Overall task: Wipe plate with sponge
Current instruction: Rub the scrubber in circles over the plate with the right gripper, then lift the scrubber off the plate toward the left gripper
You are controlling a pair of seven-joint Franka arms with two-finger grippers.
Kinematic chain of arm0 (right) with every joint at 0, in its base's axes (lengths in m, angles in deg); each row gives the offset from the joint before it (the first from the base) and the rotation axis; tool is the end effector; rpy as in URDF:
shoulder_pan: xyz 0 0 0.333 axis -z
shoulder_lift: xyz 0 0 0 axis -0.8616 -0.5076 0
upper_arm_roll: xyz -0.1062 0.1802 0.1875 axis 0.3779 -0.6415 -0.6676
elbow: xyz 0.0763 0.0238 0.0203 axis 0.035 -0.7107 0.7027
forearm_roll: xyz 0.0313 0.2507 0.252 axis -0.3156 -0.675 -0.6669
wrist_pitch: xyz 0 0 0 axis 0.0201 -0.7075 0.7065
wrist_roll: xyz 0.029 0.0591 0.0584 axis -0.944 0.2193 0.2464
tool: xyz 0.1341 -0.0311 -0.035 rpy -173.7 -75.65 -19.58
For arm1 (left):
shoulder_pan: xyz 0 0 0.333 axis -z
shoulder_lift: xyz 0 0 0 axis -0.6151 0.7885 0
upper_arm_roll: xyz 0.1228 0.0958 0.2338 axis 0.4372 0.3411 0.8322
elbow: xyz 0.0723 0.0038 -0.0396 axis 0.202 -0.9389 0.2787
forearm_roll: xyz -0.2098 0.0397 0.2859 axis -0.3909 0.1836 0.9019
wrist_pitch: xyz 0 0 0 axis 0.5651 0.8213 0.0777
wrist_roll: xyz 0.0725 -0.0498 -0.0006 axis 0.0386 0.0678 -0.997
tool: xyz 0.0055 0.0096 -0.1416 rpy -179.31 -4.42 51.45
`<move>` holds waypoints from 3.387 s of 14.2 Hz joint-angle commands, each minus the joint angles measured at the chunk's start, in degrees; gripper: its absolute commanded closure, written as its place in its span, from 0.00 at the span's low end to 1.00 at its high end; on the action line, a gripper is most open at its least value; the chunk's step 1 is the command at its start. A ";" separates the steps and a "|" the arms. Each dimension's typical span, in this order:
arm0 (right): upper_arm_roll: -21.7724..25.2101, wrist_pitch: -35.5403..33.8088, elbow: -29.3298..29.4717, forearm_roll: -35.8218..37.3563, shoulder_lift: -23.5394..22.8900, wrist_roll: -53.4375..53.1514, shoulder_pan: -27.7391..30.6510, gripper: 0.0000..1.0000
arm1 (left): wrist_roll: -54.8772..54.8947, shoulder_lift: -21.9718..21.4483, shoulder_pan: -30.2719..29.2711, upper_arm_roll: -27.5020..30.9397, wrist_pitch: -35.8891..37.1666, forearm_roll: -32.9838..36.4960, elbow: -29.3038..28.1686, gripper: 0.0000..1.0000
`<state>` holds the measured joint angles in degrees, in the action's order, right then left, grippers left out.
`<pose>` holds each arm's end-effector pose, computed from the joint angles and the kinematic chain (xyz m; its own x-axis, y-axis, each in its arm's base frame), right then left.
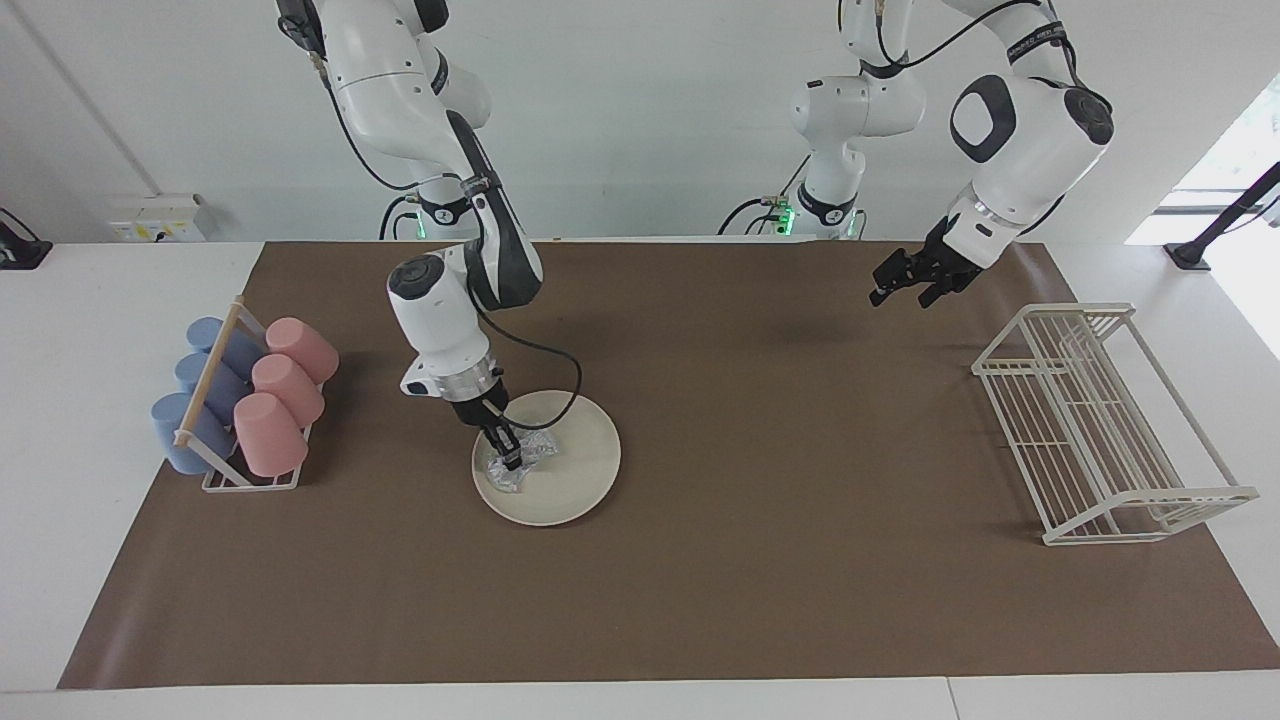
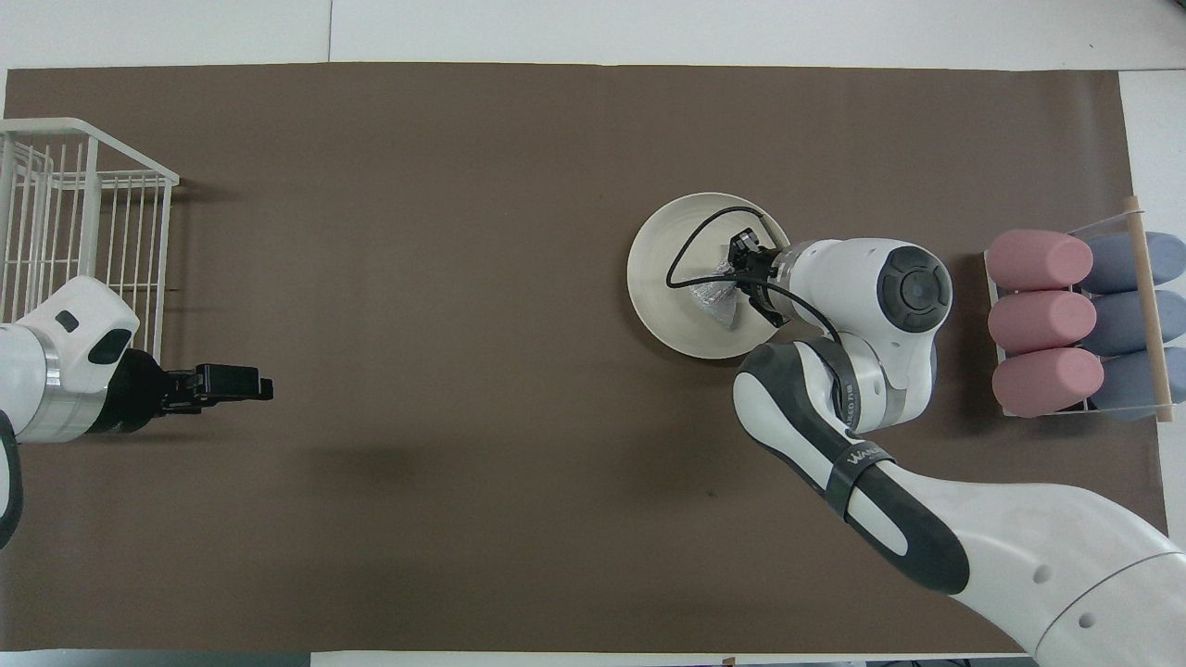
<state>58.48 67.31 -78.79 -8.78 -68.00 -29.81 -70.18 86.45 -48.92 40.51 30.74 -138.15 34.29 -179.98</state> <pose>0.5440 0.2244 0.2541 0.4596 -0.8826 -0.0991 -0.8562 -0.4106 -0.3137 0.4386 -0.0425 0.4139 0.9967 0.0648 -0.0497 0.0755 -0.9634 0.2574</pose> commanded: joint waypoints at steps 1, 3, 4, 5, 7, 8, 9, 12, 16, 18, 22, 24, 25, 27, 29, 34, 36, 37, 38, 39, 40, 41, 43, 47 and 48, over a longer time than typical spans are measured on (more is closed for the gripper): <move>-0.17 1.45 -0.55 -0.82 -1.39 0.77 0.83 1.00 | -0.90 0.65 -0.45 -0.39 -0.04 1.33 0.91 0.00; -0.17 1.28 -1.17 -0.83 -1.39 9.80 4.68 1.00 | -0.90 0.65 -0.45 -0.39 -0.04 1.33 0.91 0.00; -0.17 1.28 -1.43 -0.83 -1.56 14.02 6.44 1.00 | -0.90 0.65 -0.45 -0.39 -0.04 1.33 0.91 0.00; -0.17 1.19 -1.44 -0.83 -1.65 16.85 7.77 1.00 | -0.90 0.65 -0.45 -0.39 -0.13 1.33 0.91 0.00; -0.26 1.10 -1.78 -0.83 -1.57 16.70 7.43 1.00 | -0.90 0.65 -0.45 -0.48 -0.13 1.33 0.91 0.00; -0.26 1.10 -1.87 -0.83 -1.48 15.48 7.17 1.00 | -0.81 0.65 -0.45 -0.48 -0.04 1.33 0.91 0.00; -0.34 1.01 -1.96 -0.83 -1.39 13.12 6.64 1.00 | -0.81 0.65 -0.45 -0.48 -0.04 1.33 0.91 0.00; -0.26 1.28 -1.87 -0.83 -1.30 2.67 1.38 1.00 | -0.81 0.65 -0.45 -0.48 -0.13 1.33 0.91 0.00; -0.26 0.40 -1.35 -0.74 -0.60 -0.17 -0.13 1.00 | -0.81 0.65 -0.45 -0.39 -0.13 1.33 0.91 0.00; -0.43 -5.54 1.44 -0.74 3.33 -3.24 -0.39 1.00 | -0.81 0.65 -0.45 -0.39 -0.13 1.33 0.91 0.00; -0.61 -32.06 15.40 -0.65 9.67 -11.49 -1.61 1.00 | -1.34 0.65 -0.54 -0.48 -0.13 1.24 0.91 0.00; -0.61 -42.01 21.65 0.14 11.26 -17.20 -3.46 1.00 | -4.14 0.65 -0.01 -0.66 0.05 -0.51 0.91 0.00; -0.61 -45.19 23.94 0.14 12.22 -20.97 -4.69 1.00 | -4.67 0.65 0.34 -0.66 0.14 -4.78 0.91 0.00; -0.70 -50.03 26.33 0.23 15.12 -28.18 -7.06 1.00 | -4.68 0.65 0.34 -0.66 0.31 -14.98 0.91 0.00; -0.70 -52.85 26.43 0.23 18.55 -34.43 -9.70 1.00 | -4.68 0.57 0.34 -0.74 0.66 -23.16 1.00 0.00; -0.87 -57.70 28.80 5.06 19.09 -47.10 -16.21 1.00 | -4.42 -0.22 1.31 -0.74 5.84 -43.11 1.09 0.00; -0.87 -57.52 29.24 5.15 18.39 -51.04 -19.62 1.00 | -4.15 -0.31 1.40 -0.83 7.95 -49.09 1.18 0.00; -0.87 -57.43 30.46 5.50 16.99 -52.81 -21.03 1.00 | -3.80 -0.49 1.40 -0.83 9.44 -51.04 1.26 0.00; -0.87 -57.43 31.60 6.72 16.20 -53.17 -21.48 1.00 | -3.63 -1.10 1.40 -0.92 11.80 -52.45 1.27 0.00; -0.87 -57.87 31.70 8.56 16.19 -53.09 -21.66 1.00 | -3.45 -1.19 1.48 -0.92 14.00 -53.68 1.18 0.00; -0.87 -58.13 31.70 9.62 16.10 -53.00 -21.66 1.00 | -3.10 -1.37 2.27 -0.92 14.89 -54.30 1.09 0.00; -0.87 -58.05 31.70 9.63 16.10 -53.00 -21.66 1.00 | -3.10 -1.89 3.93 -0.92 15.51 -54.40 0.74 0.00; -0.96 -57.96 31.70 9.72 16.10 -52.74 -21.57 1.00 | -3.10 -2.42 5.69 -0.92 16.13 -54.92 0.04 0.00; -1.14 -57.87 31.70 9.72 16.10 -52.47 -21.49 1.00 | -3.01 -2.51 10.09 -0.83 13.24 -57.99 -0.05 0.00; -1.05 -57.70 31.70 9.72 16.01 -52.38 -21.49 1.00 | -3.01 -2.60 11.06 -0.92 12.28 -58.09 -0.05 0.00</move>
<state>57.90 10.24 -48.51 -0.23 -51.12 -82.09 -92.09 83.07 -50.20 49.10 29.19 -123.52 -22.48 -178.82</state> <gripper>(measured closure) 0.907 0.000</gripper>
